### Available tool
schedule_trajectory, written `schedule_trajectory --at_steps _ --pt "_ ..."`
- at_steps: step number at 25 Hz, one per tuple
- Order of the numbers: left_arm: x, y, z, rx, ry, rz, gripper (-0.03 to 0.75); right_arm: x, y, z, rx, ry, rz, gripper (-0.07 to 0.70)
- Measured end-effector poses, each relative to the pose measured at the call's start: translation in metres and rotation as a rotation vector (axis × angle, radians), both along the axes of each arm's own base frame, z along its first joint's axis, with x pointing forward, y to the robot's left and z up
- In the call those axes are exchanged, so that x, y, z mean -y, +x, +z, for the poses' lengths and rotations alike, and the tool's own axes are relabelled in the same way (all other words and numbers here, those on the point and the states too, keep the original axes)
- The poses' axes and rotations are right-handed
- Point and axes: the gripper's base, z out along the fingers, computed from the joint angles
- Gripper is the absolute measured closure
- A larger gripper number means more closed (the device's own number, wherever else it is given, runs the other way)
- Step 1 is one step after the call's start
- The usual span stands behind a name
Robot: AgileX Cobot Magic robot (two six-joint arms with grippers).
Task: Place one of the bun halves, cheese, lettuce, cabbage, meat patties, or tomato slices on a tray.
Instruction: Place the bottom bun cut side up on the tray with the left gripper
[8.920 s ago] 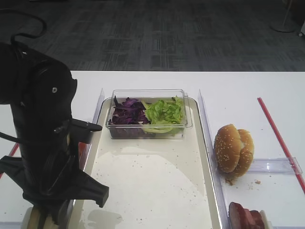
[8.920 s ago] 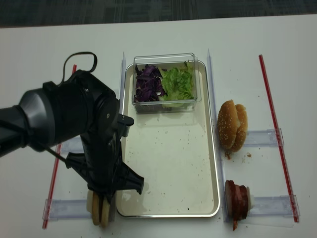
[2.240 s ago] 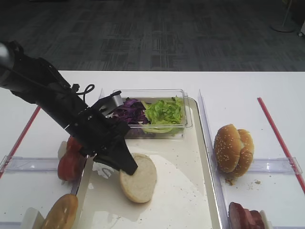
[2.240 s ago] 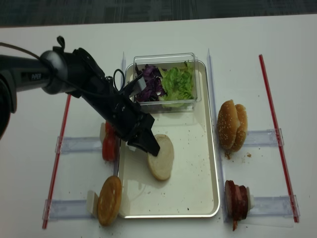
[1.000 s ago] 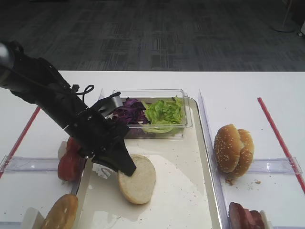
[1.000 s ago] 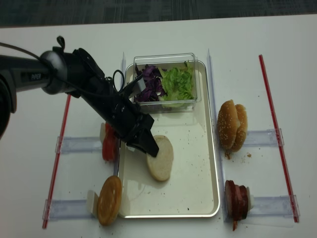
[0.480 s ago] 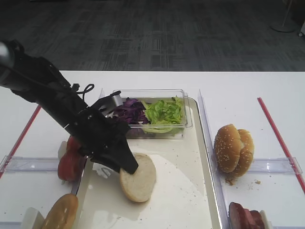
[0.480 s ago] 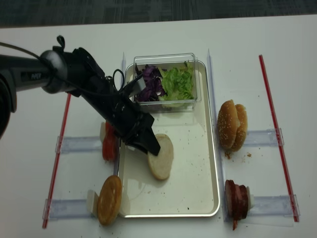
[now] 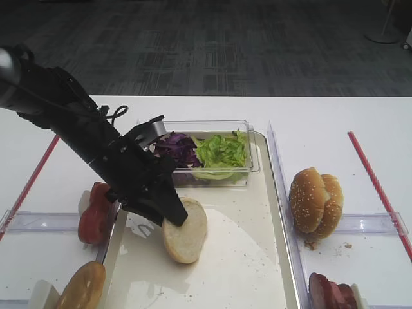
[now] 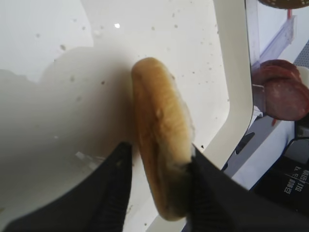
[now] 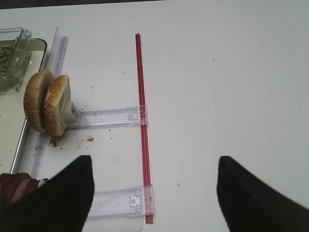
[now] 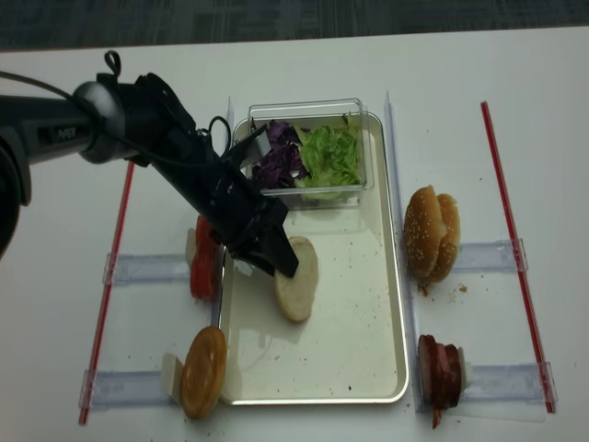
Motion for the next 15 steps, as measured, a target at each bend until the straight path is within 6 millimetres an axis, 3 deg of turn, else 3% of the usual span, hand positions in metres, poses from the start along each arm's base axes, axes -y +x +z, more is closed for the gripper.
schedule_trajectory --at_steps 15 --pt "-0.0012 -0.0005 -0.0009 -0.01 0.02 0.002 0.459 0.0 0.0 0.0 0.0 0.0 0.0 0.079"
